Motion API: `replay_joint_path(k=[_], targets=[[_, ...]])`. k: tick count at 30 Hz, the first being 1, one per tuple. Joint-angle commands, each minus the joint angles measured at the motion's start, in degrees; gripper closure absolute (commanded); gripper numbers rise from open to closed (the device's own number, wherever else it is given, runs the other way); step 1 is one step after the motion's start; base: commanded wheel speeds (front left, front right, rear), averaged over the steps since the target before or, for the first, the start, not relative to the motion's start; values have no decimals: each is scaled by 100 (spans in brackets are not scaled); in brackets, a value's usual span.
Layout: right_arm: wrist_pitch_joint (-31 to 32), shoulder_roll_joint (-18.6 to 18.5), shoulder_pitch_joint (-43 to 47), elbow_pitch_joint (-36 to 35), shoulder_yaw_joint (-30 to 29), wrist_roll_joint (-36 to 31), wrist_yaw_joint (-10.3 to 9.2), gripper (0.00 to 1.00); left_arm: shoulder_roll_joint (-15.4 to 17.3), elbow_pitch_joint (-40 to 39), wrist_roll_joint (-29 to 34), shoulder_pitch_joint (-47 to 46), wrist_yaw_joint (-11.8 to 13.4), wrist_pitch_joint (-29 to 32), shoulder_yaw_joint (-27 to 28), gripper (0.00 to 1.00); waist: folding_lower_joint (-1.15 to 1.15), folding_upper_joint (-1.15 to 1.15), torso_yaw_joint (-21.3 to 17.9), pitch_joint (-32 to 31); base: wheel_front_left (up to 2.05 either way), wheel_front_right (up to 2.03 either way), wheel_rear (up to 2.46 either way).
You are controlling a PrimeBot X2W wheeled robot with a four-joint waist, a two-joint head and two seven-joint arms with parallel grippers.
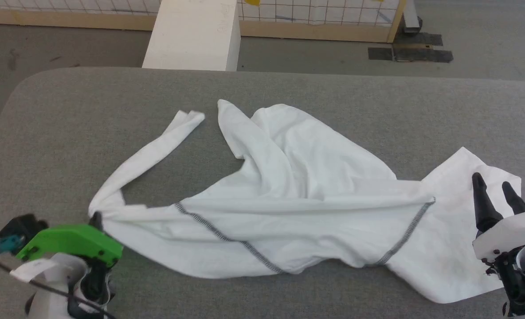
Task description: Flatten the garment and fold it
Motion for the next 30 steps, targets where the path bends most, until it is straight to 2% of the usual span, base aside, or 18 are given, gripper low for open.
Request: replay_joint_path(k=[1,5,8,9,10,13,15,18,24,30], targets=[[-45,4,4,26,35,43,-8,0,45,-41,-31,181,126,-102,142,100,0,0,70,-26,0,0,0],[-75,4,-1,110,147,73,-8,0,26,-127,-181,554,501,-619,826,100,0,0,99,-29,0,0,0],[-104,4,21,182,202,86,-8,0,35,-121,-226,707,567,-787,1034,100,0,0,105,-57,0,0,0],[-118,4,31,208,213,94,-8,0,44,-141,-223,728,521,-811,1023,64,0,0,109,-69,0,0,0],[-129,4,44,232,221,99,-8,0,45,-187,-218,722,462,-852,1000,0,0,0,115,-82,0,0,0],[-135,4,72,275,242,96,-8,0,156,-447,-3,655,177,-1152,811,0,0,0,135,-121,0,0,0],[-123,4,86,267,293,69,-8,0,301,-774,330,575,-190,-1648,576,0,0,0,149,-154,0,0,0],[9,4,70,191,463,-80,-8,0,516,-1143,1057,546,-498,-2363,152,0,0,0,189,-187,0,0,0],[893,4,-226,81,995,-641,-8,0,571,-1428,2206,648,-692,-2712,-459,0,0,0,270,-168,0,0,0],[2121,4,-1083,411,1714,-1378,-8,0,429,-1251,2732,738,-920,-2727,-990,0,0,0,467,54,0,0,0]])
